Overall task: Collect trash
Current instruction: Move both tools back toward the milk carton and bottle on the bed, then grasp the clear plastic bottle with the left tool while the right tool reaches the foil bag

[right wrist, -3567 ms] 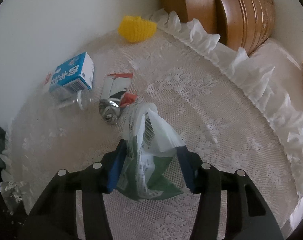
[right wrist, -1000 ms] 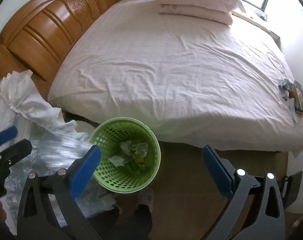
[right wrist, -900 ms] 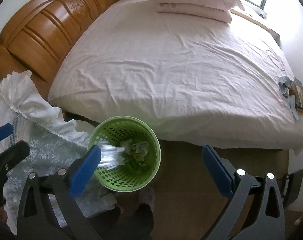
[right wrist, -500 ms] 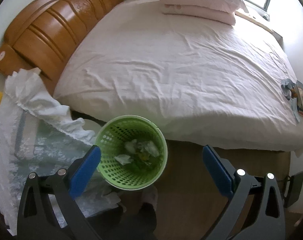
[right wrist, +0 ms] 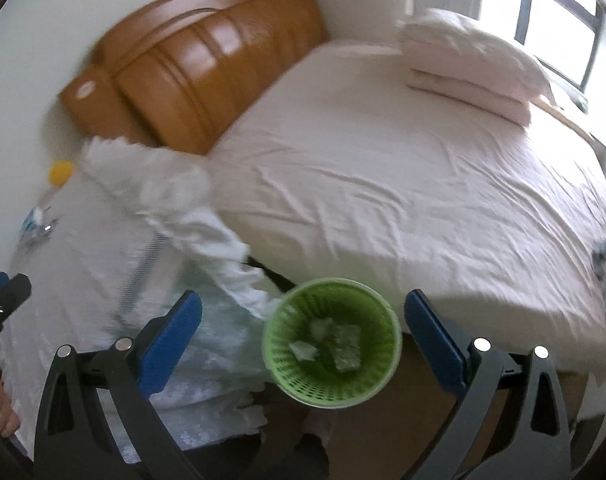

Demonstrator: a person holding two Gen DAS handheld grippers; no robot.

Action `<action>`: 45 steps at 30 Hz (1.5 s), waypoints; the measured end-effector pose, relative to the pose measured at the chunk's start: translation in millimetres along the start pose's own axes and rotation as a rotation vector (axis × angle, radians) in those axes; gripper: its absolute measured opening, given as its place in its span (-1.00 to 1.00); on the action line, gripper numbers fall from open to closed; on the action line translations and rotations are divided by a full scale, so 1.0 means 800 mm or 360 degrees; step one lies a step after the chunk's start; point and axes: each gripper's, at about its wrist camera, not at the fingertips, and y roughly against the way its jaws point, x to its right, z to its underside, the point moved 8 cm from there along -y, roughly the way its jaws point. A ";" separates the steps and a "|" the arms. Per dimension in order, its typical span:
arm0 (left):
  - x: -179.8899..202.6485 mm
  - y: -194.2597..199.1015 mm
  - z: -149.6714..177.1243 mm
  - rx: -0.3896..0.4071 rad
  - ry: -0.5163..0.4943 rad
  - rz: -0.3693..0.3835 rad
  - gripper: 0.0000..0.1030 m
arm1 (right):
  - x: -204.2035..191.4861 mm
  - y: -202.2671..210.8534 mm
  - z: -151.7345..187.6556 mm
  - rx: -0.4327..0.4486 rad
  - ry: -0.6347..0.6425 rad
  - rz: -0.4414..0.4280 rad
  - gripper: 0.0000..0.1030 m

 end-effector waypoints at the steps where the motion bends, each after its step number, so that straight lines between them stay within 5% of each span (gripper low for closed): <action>1: -0.014 0.001 0.001 0.0000 0.0039 -0.0015 0.85 | -0.017 -0.001 -0.004 0.0000 0.0040 -0.0026 0.95; 20: -0.193 0.013 0.031 0.0005 0.0446 -0.0325 0.85 | -0.223 -0.038 0.004 -0.0147 0.0464 -0.0297 0.95; 31: -0.316 -0.019 0.022 0.0023 0.0600 -0.0487 0.85 | -0.307 -0.076 0.010 -0.0242 0.0620 -0.0325 0.95; 34: -0.344 -0.031 -0.001 0.0088 0.0453 -0.0554 0.85 | -0.327 -0.087 0.010 -0.0270 0.0650 -0.0324 0.95; 39: -0.391 -0.064 -0.042 0.0117 -0.0017 -0.0644 0.85 | -0.358 -0.106 0.011 -0.0316 0.0706 -0.0316 0.95; 45: -0.429 -0.113 -0.083 0.0026 -0.0426 -0.0580 0.85 | -0.381 -0.121 0.011 -0.0333 0.0700 -0.0269 0.95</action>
